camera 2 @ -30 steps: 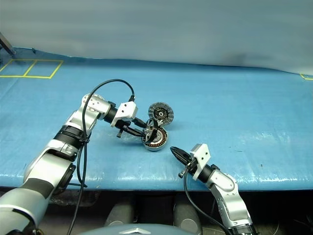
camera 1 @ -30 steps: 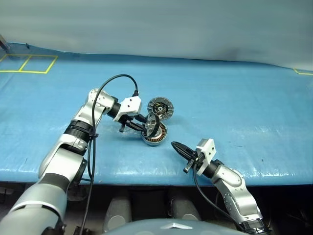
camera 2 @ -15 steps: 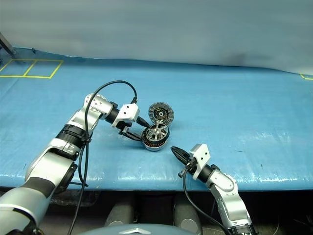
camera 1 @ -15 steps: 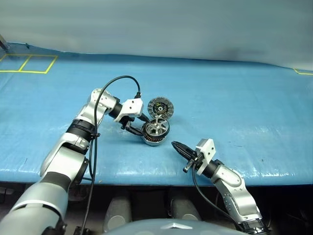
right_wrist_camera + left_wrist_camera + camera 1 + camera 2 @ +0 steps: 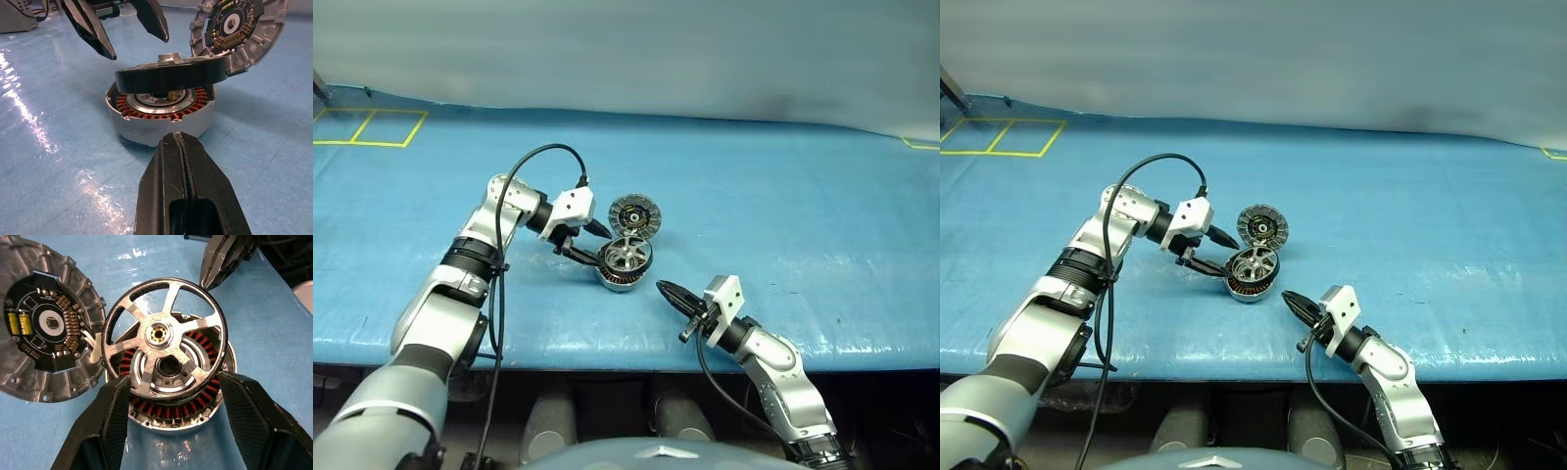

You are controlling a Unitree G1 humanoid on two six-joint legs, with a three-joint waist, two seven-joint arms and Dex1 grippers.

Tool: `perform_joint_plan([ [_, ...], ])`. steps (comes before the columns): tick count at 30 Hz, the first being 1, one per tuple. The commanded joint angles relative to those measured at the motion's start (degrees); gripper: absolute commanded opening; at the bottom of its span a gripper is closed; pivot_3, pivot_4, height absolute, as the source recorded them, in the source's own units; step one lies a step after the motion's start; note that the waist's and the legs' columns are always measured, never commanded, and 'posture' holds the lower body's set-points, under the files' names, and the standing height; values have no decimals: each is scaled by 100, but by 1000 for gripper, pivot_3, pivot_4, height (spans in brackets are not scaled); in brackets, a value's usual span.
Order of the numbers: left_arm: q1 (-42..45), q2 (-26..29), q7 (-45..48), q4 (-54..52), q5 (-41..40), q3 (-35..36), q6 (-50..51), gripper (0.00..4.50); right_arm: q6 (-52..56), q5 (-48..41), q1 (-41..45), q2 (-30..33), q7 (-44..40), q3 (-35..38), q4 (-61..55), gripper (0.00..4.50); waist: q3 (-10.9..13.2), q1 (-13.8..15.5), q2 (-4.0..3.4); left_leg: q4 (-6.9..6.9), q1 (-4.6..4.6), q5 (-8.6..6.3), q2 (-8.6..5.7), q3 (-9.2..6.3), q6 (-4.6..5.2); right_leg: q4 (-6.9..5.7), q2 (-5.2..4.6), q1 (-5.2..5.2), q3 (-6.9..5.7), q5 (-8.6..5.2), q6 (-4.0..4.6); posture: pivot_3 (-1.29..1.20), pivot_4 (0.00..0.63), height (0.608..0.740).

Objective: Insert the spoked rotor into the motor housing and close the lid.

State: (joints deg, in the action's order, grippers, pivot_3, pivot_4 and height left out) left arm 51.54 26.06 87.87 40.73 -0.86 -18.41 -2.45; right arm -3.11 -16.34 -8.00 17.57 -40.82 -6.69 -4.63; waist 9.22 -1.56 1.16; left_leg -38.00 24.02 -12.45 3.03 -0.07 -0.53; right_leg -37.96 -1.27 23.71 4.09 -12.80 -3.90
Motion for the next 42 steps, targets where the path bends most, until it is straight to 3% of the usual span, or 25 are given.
perform_joint_plan([
  [1,-37,113,11,-321,-206,235,129,3071,35,-41,38,27,62,128,-83,0,0,-2,0,1,0,0,0,0,0,0,0,0,0,0,0,0,150,740],
  [6,-230,162,-147,-514,-377,410,243,3071,492,196,63,143,478,190,-272,0,0,1,0,2,0,0,1,0,0,0,0,1,0,0,1,0,150,740],
  [11,-818,174,-440,-1222,-720,694,540,3071,2013,1191,98,661,1393,179,-1032,0,0,8,-3,2,2,0,-1,5,0,0,-5,4,3,0,1,0,150,740],
  [16,-1371,240,-650,-1790,-871,784,718,3071,2487,961,267,728,1402,372,-1752,0,0,4,-3,7,-1,0,1,0,0,-1,0,3,0,-2,3,0,150,740],
  [23,-1807,364,-770,-2084,-977,847,702,3071,2578,731,589,634,1339,523,-1777,0,0,26,-3,5,-2,0,1,1,0,1,-2,0,0,-2,3,0,150,740],
  [42,-2726,121,-1245,-2162,-1505,1242,54,3071,2959,645,2074,792,345,-339,-1547,0,1,2,-3,10,-3,0,1,3,0,5,-2,2,0,-1,3,0,150,740],
])
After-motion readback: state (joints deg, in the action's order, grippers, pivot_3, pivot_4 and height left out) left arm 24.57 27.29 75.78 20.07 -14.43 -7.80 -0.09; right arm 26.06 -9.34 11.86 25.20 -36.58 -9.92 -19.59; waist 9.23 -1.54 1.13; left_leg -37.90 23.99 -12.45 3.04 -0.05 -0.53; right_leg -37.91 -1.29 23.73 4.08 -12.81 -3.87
